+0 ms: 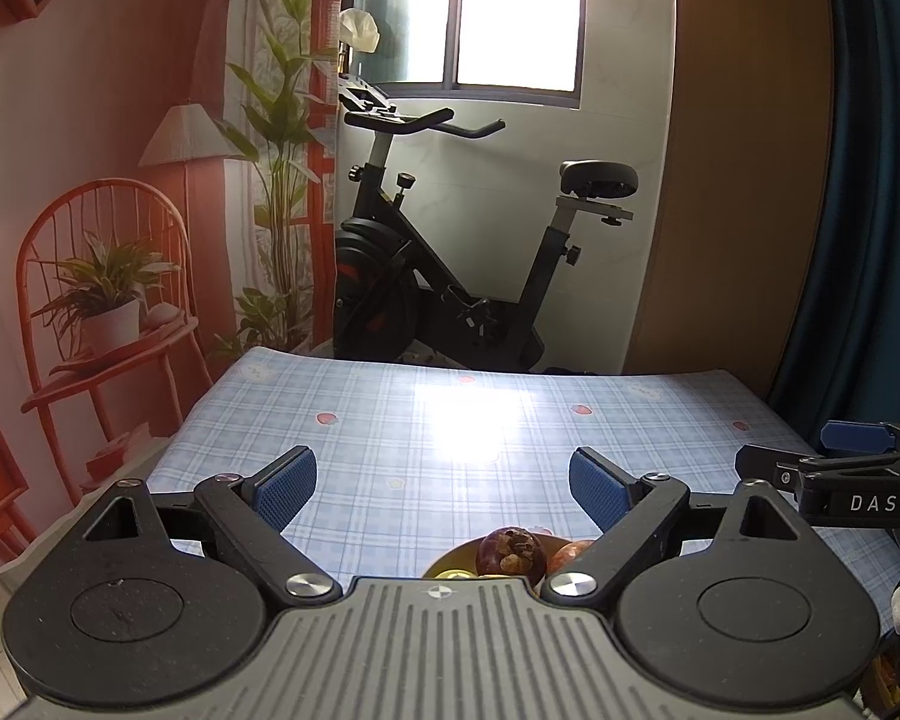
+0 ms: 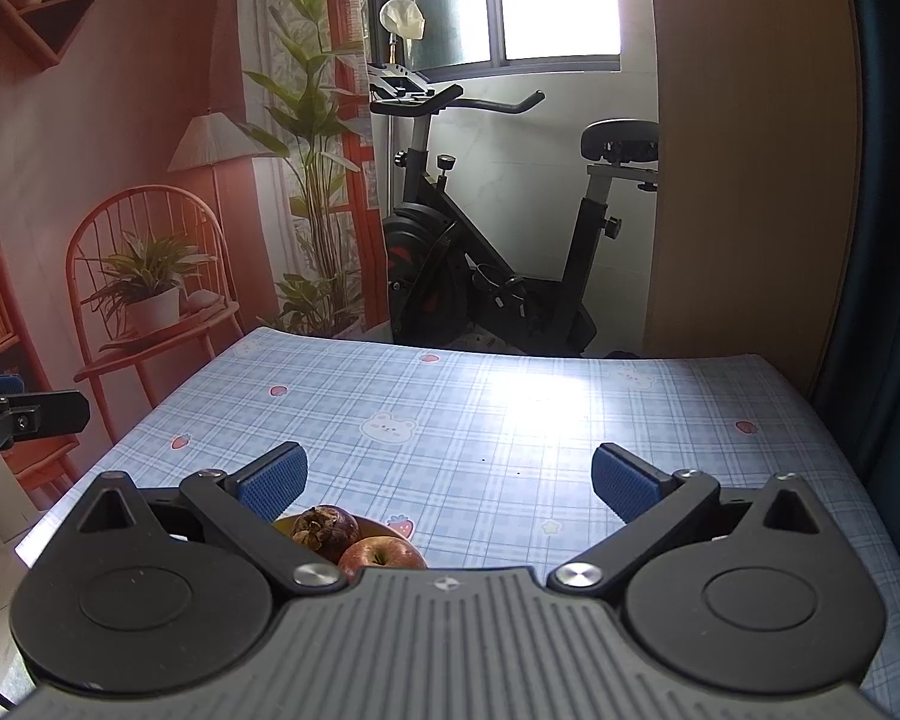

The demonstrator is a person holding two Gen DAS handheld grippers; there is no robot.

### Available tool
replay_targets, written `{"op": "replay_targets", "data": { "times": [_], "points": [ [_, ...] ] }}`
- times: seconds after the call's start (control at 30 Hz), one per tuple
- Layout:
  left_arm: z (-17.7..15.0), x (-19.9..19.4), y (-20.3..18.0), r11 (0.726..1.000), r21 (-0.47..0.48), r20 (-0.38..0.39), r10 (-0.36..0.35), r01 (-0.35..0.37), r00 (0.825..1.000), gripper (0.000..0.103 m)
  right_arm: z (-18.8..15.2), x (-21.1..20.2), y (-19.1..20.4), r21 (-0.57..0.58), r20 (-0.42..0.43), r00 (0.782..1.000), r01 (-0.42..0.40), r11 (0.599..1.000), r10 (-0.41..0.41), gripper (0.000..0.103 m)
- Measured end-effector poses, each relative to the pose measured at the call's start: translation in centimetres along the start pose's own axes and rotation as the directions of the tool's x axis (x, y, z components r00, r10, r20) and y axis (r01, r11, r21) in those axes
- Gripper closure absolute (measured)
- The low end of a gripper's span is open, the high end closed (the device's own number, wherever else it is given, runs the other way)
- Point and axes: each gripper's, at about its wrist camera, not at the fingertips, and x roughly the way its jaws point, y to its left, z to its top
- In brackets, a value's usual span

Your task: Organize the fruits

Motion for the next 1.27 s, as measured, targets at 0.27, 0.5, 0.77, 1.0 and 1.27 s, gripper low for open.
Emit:
{"op": "replay_targets", "data": {
  "times": [0.27, 0.5, 0.77, 1.0, 1.27],
  "points": [
    [-0.05, 0.04, -0.03, 1.000, 0.000, -0.001, -0.002, 0.002, 1.000, 0.010, 0.01, 0.01, -0.04, 0.001, 0.000, 1.000, 0.000, 1.000, 0.000, 0.000],
    [0.04, 0.36, 0.24, 1.000, -0.008, -0.011, -0.007, 0.007, 1.000, 0.010, 0.01, -0.11, -0.16, 0.004, -0.003, 1.000, 0.002, 1.000, -0.002, 0.000],
    [0.10, 0.26, 0.32, 1.000, -0.015, -0.012, -0.011, 0.011, 1.000, 0.010, -0.01, -0.16, -0.19, 0.002, -0.001, 1.000, 0.003, 1.000, -0.003, 0.000],
    [0.05, -0.02, 0.39, 1.000, -0.005, 0.000, -0.016, 0.016, 1.000, 0.009, -0.04, -0.16, -0.21, 0.003, -0.002, 1.000, 0.002, 1.000, -0.002, 0.000],
    [-0.01, -0.18, 0.80, 1.000, -0.001, 0.005, -0.023, 0.023, 1.000, 0.009, -0.05, -0.09, -0.10, 0.005, -0.004, 1.000, 0.001, 1.000, -0.001, 0.000]
  ]
}}
